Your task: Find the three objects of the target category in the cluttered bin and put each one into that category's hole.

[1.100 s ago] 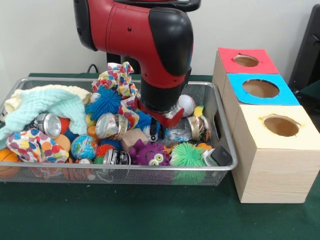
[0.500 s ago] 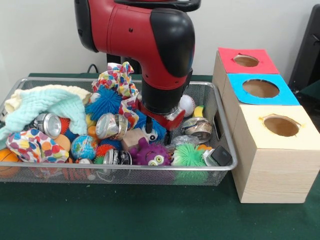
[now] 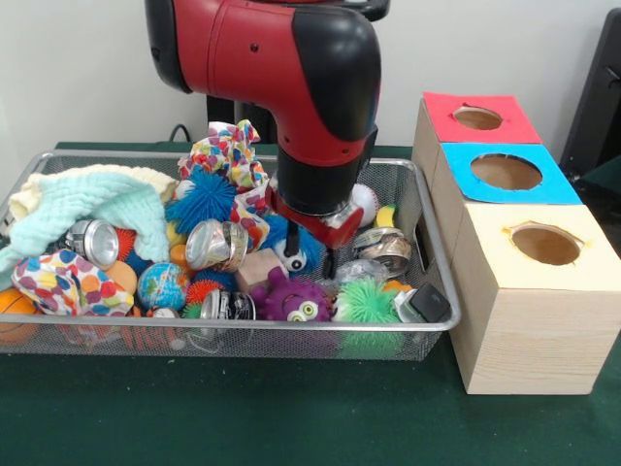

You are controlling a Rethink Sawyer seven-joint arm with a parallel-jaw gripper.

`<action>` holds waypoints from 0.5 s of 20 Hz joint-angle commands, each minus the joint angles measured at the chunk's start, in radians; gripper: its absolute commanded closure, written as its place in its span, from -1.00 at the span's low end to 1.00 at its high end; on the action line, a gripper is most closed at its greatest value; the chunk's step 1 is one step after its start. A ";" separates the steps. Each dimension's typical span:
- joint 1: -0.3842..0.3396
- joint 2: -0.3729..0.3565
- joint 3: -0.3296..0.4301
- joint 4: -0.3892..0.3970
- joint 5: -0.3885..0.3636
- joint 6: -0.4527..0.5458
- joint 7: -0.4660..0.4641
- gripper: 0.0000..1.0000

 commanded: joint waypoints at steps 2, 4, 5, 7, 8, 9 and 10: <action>0.028 -0.084 0.098 0.101 0.089 0.022 0.158 -1.00; 0.037 -0.108 0.086 0.118 0.096 0.035 0.159 -1.00; 0.044 -0.123 0.076 0.125 0.096 0.045 0.159 -1.00; 0.053 -0.143 0.064 0.132 0.099 0.065 0.159 -1.00; 0.055 -0.147 0.061 0.132 0.101 0.071 0.156 -1.00; 0.053 -0.150 0.060 0.133 0.103 0.077 0.152 -1.00; 0.052 -0.154 0.059 0.134 0.105 0.082 0.147 -1.00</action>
